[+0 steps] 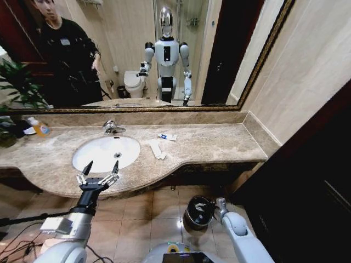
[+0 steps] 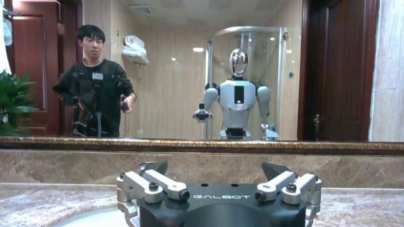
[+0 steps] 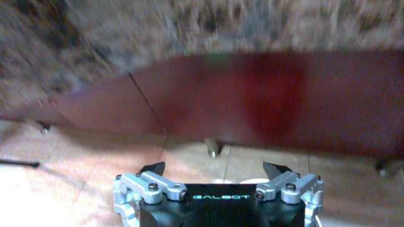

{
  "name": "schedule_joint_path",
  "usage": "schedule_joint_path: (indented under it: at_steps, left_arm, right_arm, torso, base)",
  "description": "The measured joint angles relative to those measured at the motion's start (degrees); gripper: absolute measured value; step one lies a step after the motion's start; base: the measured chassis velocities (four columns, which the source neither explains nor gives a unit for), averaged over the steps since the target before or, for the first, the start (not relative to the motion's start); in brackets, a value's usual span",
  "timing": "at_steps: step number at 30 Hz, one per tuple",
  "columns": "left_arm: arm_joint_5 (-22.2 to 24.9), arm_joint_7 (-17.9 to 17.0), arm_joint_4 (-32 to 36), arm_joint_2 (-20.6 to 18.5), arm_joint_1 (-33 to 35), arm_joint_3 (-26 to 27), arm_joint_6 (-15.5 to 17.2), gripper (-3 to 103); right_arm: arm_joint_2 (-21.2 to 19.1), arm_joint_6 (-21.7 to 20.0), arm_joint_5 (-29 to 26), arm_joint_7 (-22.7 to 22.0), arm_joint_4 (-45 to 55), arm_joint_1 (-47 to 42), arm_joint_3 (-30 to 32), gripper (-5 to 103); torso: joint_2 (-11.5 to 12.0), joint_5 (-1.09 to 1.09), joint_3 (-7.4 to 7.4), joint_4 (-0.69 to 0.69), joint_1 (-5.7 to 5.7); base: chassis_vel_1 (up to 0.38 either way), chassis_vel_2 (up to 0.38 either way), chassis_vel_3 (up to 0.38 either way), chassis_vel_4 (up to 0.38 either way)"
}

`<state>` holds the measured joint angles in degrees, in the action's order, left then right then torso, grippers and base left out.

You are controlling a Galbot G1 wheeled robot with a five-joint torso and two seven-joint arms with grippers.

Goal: Pick up the trash from the sink and place it in the trash bin.

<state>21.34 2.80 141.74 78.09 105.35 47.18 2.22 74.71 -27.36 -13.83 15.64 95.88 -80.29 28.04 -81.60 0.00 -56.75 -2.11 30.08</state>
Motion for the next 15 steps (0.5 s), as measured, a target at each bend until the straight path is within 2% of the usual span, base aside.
schedule_joint_path:
  at_steps: [7,9,15]
  left_arm:
    - [0.0,0.0,0.0,0.0,0.0,0.0,0.0,100]
    - [0.0,0.0,0.0,0.0,0.0,0.0,0.0,100]
    - [0.0,0.0,0.0,0.0,0.0,-0.01,0.0,100]
  right_arm:
    - [-0.93,-0.08,-2.35,-0.01,9.46,-2.72,2.46,100]
    - [-1.31,-1.51,-2.99,-0.07,14.62,-3.37,3.24,100]
    - [-1.36,-3.44,-3.53,-0.22,19.84,-3.44,3.5,100]
  torso:
    - [0.0,-0.01,0.0,0.0,0.0]
    - [0.0,-0.01,0.0,0.0,0.0]
    - [0.0,-0.01,0.0,0.0,0.0]
  base:
    - [0.0,0.0,0.0,0.0]
    - [0.0,0.0,0.0,0.0]
    - [0.0,0.0,0.0,0.0]
